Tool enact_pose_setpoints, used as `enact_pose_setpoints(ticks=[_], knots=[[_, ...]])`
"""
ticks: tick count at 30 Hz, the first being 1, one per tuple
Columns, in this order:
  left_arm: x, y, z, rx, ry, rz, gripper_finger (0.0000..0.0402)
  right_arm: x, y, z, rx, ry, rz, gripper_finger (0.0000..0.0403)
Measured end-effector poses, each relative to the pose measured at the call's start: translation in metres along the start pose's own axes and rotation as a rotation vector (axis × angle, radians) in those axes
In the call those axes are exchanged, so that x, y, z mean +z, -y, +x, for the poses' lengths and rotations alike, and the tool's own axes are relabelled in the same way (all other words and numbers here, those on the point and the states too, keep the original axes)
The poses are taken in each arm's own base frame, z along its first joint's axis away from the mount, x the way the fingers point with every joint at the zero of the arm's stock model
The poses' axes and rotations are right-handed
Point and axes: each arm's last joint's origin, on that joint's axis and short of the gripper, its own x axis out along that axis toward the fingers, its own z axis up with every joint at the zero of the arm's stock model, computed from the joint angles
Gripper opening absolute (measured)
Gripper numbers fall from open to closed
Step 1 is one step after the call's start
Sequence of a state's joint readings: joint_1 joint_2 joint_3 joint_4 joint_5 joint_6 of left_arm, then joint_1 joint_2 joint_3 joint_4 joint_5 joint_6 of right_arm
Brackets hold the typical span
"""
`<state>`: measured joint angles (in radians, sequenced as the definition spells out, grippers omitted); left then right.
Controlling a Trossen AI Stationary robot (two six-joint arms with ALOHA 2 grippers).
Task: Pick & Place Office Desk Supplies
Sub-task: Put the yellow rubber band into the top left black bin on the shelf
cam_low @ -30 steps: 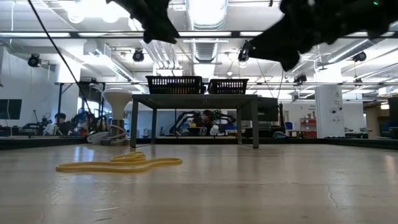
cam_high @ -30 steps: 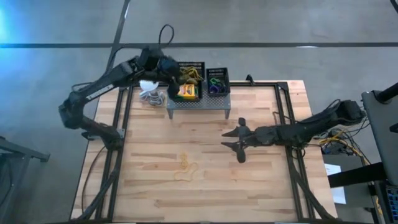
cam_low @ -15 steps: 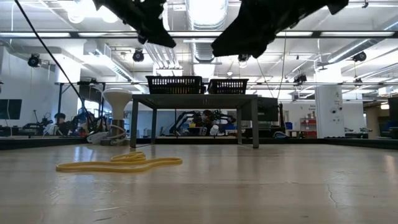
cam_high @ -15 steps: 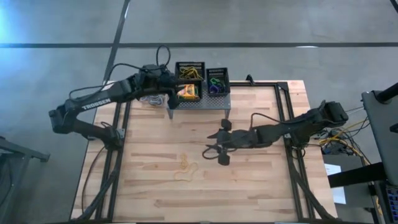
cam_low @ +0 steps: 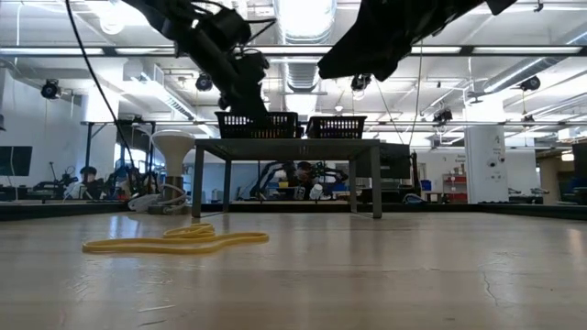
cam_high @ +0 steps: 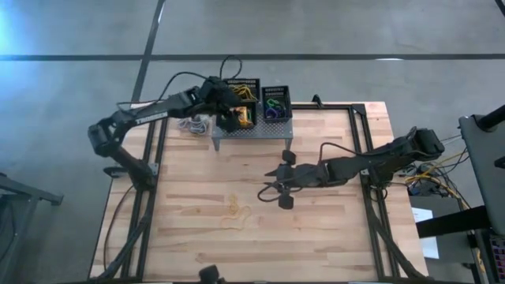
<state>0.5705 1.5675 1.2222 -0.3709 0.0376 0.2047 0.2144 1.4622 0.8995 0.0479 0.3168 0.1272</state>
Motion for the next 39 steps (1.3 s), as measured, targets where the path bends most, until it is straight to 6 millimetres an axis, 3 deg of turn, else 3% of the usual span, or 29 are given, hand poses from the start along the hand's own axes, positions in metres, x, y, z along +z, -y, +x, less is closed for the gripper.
enact_pose_setpoints(ticks=[4, 8, 19, 30, 39], knots=[[-0.002, 0.000, 0.011, 0.008, -0.026, 0.015, 0.0206, -0.004, -0.002, 0.000, 0.005, -0.010, 0.003, 0.0112], [-0.005, -0.001, 0.018, 0.004, -0.047, 0.028, 0.0179, -0.008, -0.004, -0.001, 0.013, -0.015, 0.013, 0.0104], [-0.001, 0.000, 0.010, -0.013, -0.015, 0.098, 0.0010, -0.011, -0.005, 0.000, 0.016, -0.016, 0.032, 0.0082], [0.021, -0.001, -0.039, 0.006, 0.184, 0.066, 0.0002, -0.011, -0.005, 0.000, 0.016, -0.012, 0.032, 0.0063], [0.047, -0.026, -0.055, 0.131, 0.506, 0.035, 0.0001, -0.008, -0.005, 0.000, 0.018, 0.012, 0.030, 0.0062]])
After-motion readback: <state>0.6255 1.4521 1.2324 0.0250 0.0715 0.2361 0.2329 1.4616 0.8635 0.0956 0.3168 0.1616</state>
